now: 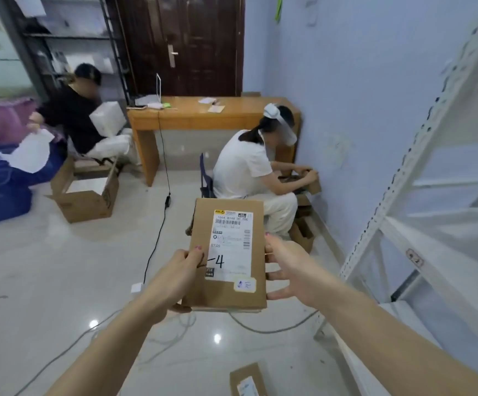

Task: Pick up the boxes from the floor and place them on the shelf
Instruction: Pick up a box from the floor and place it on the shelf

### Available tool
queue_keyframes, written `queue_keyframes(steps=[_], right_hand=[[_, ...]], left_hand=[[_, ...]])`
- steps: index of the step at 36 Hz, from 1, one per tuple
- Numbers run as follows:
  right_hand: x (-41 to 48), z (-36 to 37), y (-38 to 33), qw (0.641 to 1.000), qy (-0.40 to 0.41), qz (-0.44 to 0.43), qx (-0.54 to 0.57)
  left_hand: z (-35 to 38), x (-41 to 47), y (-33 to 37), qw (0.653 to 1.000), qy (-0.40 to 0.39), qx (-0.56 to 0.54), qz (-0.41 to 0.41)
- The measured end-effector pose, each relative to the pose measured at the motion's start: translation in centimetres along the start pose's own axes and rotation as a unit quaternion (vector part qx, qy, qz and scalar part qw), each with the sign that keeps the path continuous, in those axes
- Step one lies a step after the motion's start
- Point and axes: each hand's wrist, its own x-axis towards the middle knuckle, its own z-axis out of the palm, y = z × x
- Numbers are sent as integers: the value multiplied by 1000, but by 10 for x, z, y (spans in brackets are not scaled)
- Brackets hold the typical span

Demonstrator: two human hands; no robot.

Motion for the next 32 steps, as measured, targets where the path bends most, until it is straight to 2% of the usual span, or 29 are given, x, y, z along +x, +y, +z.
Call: queue_keyframes(steps=[4, 12, 15, 22, 26, 32], right_hand=[[-31, -12, -33, 999, 22, -26, -1], [-85, -41, -85, 992, 99, -71, 33], [-111, -60, -94, 986, 124, -107, 9], [-174, -106, -105, 962, 213, -162, -51], [-216, -133, -115, 945, 269, -180, -46], [-288, -165, -129, 915, 336, -216, -48]], left_hand=[[-13, -22, 42, 999, 4, 8, 35], [-14, -62, 126, 991, -38, 20, 129], [-6, -78, 149, 984, -32, 28, 173], [34, -115, 194, 956, -55, 42, 284], [50, -138, 228, 940, -70, 56, 328], [74, -184, 290, 894, -59, 99, 433]])
